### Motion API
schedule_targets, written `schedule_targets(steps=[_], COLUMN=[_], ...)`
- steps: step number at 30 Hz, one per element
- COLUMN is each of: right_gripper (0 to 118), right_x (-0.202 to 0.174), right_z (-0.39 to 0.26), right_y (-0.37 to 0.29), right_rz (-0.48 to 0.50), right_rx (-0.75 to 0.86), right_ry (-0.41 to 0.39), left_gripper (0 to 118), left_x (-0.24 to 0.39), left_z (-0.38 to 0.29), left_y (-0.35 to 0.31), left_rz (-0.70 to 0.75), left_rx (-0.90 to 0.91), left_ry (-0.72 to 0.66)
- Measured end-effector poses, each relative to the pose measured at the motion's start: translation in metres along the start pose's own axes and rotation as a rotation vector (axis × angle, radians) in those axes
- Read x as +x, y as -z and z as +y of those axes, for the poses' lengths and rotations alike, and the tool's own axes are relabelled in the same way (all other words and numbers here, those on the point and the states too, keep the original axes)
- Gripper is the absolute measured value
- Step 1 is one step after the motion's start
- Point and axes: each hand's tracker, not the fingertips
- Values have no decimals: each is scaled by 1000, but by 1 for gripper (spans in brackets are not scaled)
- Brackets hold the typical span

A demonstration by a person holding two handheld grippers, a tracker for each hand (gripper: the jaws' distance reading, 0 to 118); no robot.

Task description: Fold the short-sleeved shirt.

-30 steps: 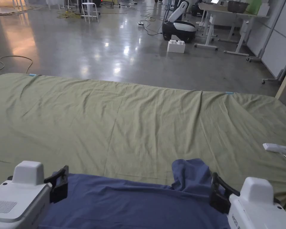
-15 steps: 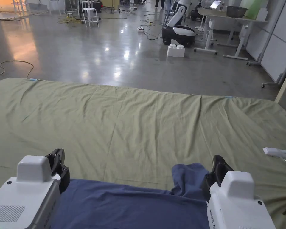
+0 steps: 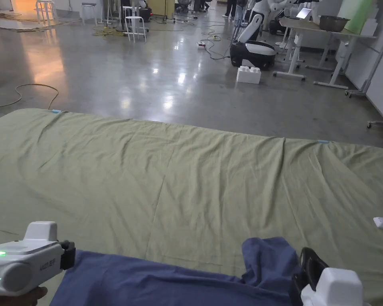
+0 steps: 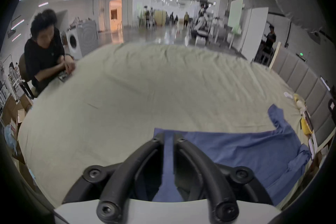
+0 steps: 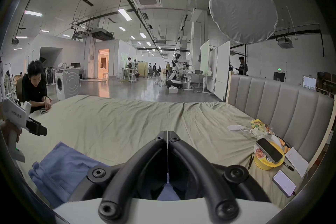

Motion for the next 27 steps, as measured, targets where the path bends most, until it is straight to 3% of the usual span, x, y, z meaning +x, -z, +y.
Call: schedule_targets(steps=[4,12,17,18,19,20,22,24,25,27], right_gripper=[1,1,1,1,1,2,4,25,43,61], right_x=[6,20,33,36,39,42,52,64,69,82], right_z=[-11,-33,-45,-46,-47,-47,-51,-55,-60,-67], right_y=[9,21,28,30,35,41,60,89,100,133], right_rz=[-6,-33,-47,-49,-53,-57,-60,-42,-20,5], right_rx=[-53,-135,-190,-198,-220,-240,-346,-467,-535,-645], right_ry=[-6,-31,-27,-26,-20,-19,28,34,70,68], left_gripper=[72,72,59,50,26,9,5,5,5,5], left_x=[0,2,5,6,8,10,11,16,16,14], left_z=[7,4,2,1,3,4,4,8,9,9], left_y=[43,111,106,104,104,104,102,90,86,76], left_rz=[0,82,83,63,39,12,9,6,0,-14], left_rx=[-98,-245,-195,-177,-171,-171,-192,-190,-191,-170], left_ry=[45,33,-6,11,44,72,82,77,69,49])
